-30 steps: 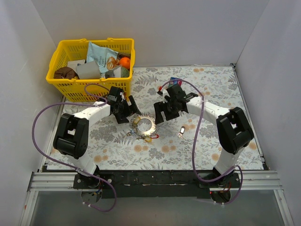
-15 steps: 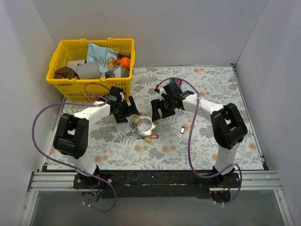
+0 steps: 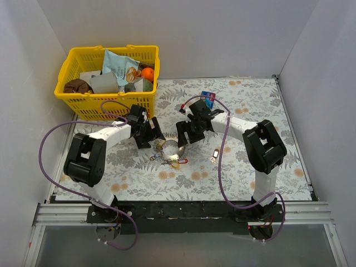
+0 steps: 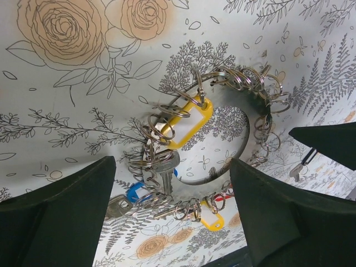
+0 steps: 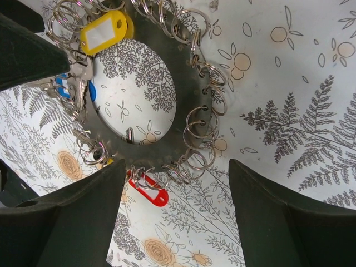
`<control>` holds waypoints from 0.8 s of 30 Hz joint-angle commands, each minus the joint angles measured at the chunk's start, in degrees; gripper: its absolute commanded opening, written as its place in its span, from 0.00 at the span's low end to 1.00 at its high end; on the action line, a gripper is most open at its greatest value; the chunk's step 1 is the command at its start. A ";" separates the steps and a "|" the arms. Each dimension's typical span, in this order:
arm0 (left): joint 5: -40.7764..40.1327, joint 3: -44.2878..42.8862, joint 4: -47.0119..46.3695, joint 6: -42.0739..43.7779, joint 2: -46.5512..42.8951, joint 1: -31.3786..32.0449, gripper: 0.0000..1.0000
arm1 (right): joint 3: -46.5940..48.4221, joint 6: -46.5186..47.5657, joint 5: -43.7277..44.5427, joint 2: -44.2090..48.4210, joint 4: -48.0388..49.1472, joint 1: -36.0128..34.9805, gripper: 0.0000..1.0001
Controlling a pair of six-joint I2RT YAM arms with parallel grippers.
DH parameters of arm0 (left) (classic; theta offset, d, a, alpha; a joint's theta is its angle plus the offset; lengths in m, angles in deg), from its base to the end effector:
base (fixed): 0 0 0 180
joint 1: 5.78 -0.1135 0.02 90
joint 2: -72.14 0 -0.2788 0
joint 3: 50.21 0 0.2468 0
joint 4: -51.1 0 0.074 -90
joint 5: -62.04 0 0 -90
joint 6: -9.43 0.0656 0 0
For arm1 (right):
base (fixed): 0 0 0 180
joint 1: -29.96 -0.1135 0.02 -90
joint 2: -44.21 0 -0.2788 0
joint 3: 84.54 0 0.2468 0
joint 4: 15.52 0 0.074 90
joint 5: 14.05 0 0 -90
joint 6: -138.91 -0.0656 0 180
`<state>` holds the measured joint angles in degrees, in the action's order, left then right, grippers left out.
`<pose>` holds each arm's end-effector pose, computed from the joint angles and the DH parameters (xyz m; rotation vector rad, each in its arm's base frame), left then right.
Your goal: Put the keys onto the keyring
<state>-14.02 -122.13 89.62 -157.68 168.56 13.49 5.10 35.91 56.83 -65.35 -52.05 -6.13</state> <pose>0.3140 -0.1265 0.1655 -1.3328 2.5888 -0.7576 0.3272 0.2651 0.1788 -0.6620 2.5689 0.7377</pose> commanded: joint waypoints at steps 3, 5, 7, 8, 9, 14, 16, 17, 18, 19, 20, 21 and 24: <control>0.13 -1.30 0.16 1.25 2.10 0.07 0.82 | 2.30 -0.63 1.27 0.14 0.58 -0.38 0.82; 0.48 -1.66 0.16 1.25 2.80 0.07 0.81 | 2.65 -0.54 1.36 -0.22 0.22 -0.38 0.82; 1.18 -2.18 0.16 1.34 3.68 0.07 0.80 | 2.39 -0.80 1.10 -0.04 0.39 -0.38 0.82; 1.44 -2.18 -0.01 1.25 3.86 0.07 0.80 | 2.04 -1.07 1.10 0.13 0.57 -0.38 0.82; 1.62 -2.27 -0.01 1.34 4.04 0.07 0.80 | 1.25 -1.59 0.75 0.31 1.01 -0.38 0.82; 2.32 -2.10 -0.71 1.16 4.74 0.07 0.79 | -1.21 -4.23 -2.94 0.49 4.17 -0.38 0.82; 3.20 -2.27 -1.07 1.25 5.35 -0.02 0.78 | -1.74 -4.67 -4.00 0.05 4.70 -0.38 0.82; 3.38 -2.71 -1.24 1.25 5.70 0.07 0.78 | -2.00 -5.11 -4.09 0.13 5.23 -0.38 0.82; 3.47 -2.89 -1.42 1.25 5.97 0.07 0.78 | -2.27 -5.37 -4.26 0.22 5.58 -0.38 0.82; 3.82 -3.15 -1.51 1.51 6.14 0.07 0.78 | -3.05 -5.55 -4.35 0.57 5.93 -0.38 0.82; 3.91 -3.76 -1.59 1.51 6.67 0.07 0.78 | -3.41 -5.90 -4.44 0.66 6.28 -0.38 0.82; 4.00 -4.20 -1.51 1.51 7.02 0.07 0.78 | -3.59 -5.99 -4.61 0.75 6.63 -0.38 0.82; 4.70 -5.52 -1.59 1.69 8.08 0.16 0.78 | -4.38 -6.34 -5.14 0.84 6.81 -0.38 0.82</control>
<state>-9.85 -125.98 87.80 -157.19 174.48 13.45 1.65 30.97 53.84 -65.68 -47.42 -6.44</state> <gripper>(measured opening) 0.781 0.820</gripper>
